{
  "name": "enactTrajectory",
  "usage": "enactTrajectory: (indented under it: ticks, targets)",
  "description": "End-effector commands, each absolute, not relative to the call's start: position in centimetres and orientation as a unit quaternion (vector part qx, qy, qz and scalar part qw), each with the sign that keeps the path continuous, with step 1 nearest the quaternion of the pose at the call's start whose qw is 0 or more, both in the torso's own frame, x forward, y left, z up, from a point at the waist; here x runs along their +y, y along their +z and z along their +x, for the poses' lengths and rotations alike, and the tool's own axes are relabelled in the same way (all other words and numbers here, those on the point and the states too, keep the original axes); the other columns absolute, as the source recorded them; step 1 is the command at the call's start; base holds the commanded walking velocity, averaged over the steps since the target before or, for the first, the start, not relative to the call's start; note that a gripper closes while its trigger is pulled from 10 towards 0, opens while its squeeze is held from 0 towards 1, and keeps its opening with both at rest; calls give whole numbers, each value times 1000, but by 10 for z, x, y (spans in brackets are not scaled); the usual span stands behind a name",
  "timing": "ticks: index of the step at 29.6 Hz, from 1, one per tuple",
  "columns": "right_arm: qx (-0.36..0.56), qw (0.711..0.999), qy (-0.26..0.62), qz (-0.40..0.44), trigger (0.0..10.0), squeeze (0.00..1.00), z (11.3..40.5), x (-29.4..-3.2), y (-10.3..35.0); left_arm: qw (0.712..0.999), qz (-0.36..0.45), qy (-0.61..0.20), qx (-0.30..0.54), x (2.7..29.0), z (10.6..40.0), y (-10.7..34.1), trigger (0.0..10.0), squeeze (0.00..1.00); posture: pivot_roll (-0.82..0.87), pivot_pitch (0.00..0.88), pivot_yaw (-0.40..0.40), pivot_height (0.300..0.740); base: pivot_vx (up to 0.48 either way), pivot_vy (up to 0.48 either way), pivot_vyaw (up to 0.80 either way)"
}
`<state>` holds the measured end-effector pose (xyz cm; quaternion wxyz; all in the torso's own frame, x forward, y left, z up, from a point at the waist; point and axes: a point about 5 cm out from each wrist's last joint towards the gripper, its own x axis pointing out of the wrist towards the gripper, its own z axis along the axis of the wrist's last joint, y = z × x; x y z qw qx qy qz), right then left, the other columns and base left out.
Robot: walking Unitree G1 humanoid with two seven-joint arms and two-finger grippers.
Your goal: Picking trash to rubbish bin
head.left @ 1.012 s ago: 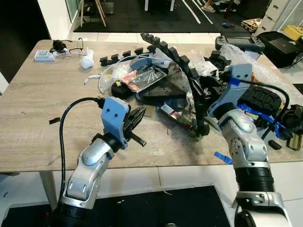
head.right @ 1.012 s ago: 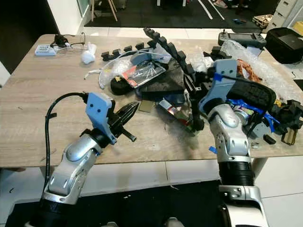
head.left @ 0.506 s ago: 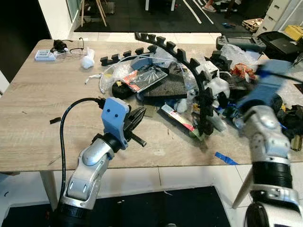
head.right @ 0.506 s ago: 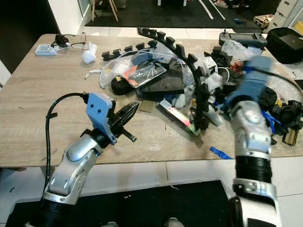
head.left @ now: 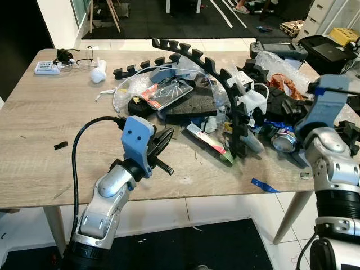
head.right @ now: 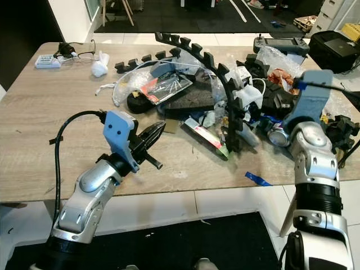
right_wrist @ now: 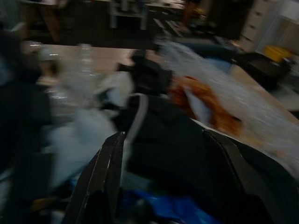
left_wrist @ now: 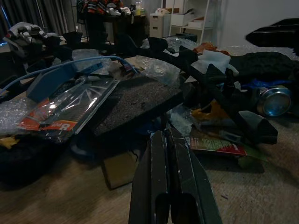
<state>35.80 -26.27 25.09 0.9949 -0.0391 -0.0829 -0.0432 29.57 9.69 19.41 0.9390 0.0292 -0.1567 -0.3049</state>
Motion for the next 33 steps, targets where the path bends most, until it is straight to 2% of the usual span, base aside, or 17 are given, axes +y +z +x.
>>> enactTrajectory:
  ticks: [1, 2, 3, 8, 21, 22, 23, 33]
  targets:
    - [-113, 993, -1, -41, 10000, 0, 358, -250, 257, 940, 36, -305, -150, 98, 296, 190, 10000, 0, -6, 159, -24, 740, 0, 0, 0]
    - [-139, 989, 37, -20, 10000, 216, 359, -238, 263, 940, 37, -302, -151, 98, 297, 190, 10000, 0, -6, 159, -24, 740, 0, 0, 0]
    - [-168, 983, 75, 3, 10000, 1000, 359, -227, 269, 941, 38, -300, -152, 99, 297, 191, 10000, 0, -6, 162, -21, 740, 0, 0, 0]
    - [-178, 977, 119, 10, 10000, 1000, 366, -210, 264, 945, 48, -285, -151, 102, 300, 191, 10000, 0, -4, 164, -21, 740, 0, 0, 0]
    - [-118, 983, 142, 13, 10000, 1000, 385, -203, 225, 944, 47, -290, -154, 100, 298, 193, 10000, 0, 9, 186, -23, 740, 0, 0, 0]
    - [-110, 983, 149, 17, 10000, 141, 385, -201, 221, 944, 47, -289, -153, 100, 298, 193, 10000, 0, 11, 187, -23, 740, 0, 0, 0]
    - [-104, 982, 156, 18, 10000, 0, 385, -200, 218, 944, 48, -288, -153, 101, 298, 193, 10000, 0, 11, 187, -23, 740, 0, 0, 0]
    - [-74, 978, 197, 12, 10000, 0, 386, -192, 202, 945, 48, -283, -155, 101, 300, 194, 10000, 0, 9, 184, -22, 740, 0, 0, 0]
